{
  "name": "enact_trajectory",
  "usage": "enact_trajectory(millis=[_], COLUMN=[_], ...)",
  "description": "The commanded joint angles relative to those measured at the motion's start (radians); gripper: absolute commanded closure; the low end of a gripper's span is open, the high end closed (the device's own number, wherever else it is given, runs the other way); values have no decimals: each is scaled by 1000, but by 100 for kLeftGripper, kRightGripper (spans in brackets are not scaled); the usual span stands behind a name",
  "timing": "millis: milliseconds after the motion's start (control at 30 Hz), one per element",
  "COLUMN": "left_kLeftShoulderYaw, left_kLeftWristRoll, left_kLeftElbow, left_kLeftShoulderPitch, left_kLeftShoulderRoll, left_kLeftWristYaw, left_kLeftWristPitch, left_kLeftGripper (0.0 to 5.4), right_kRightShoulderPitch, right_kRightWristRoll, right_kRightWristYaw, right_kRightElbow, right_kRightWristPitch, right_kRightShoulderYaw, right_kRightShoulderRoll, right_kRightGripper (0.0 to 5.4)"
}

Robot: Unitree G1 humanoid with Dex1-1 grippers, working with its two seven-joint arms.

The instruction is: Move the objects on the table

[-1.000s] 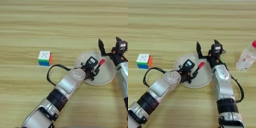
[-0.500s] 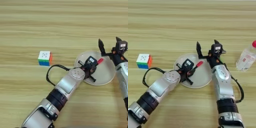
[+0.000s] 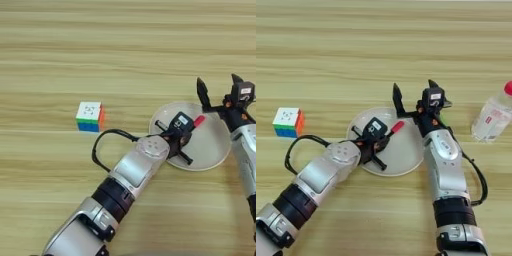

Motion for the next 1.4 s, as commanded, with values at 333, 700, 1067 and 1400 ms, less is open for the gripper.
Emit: enact_trajectory(millis=[333, 700, 1067, 1400], left_kLeftShoulderYaw=[40, 119, 197, 292], left_kLeftWristRoll=[-3, -51, -79, -87], left_kLeftElbow=[-103, -252, -444, -572], left_kLeftShoulderPitch=[52, 40, 112, 222], left_kLeftShoulderRoll=[-50, -50, 3, 62], left_kLeftWristYaw=[14, 35, 78, 105], left_kLeftWristPitch=[54, 116, 190, 222], left_kLeftGripper=[500, 500, 500, 500], right_kRightShoulderPitch=[1, -5, -10, -23], right_kRightWristRoll=[-1, -2, -4, -5], right_kRightWristYaw=[-6, -5, -6, -4], right_kRightElbow=[2, 20, 27, 50], right_kRightWristPitch=[5, 0, -4, -12], right_kRightShoulderYaw=[-4, -10, -13, -17], right_kRightShoulderRoll=[3, 0, 1, -2], right_kRightGripper=[0, 0, 0, 0])
